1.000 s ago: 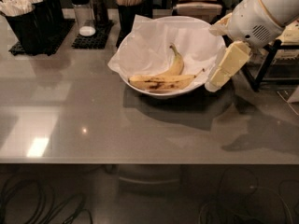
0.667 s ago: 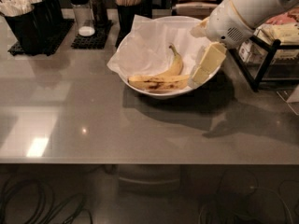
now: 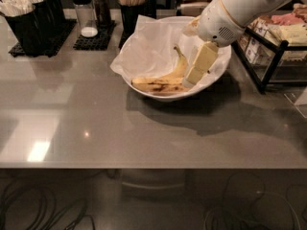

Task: Pick banana from white bowl

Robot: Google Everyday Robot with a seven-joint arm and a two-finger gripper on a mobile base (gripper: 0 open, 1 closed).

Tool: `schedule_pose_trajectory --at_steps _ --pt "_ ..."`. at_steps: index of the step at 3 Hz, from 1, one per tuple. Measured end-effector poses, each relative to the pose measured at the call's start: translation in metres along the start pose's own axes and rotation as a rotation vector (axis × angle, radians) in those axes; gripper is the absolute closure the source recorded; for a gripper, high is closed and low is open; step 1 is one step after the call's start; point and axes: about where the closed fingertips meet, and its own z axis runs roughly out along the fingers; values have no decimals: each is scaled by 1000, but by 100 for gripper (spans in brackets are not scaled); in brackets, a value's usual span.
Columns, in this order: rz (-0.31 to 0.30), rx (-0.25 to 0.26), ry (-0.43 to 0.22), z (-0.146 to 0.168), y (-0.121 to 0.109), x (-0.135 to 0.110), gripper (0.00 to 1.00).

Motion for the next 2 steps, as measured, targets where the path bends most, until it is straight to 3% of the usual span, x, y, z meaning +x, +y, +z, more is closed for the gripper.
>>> schedule_pose_trajectory --at_steps 1,2 --pt "85 -6 -42 15 -1 11 0" --pt "90 -4 -45 15 -2 11 6"
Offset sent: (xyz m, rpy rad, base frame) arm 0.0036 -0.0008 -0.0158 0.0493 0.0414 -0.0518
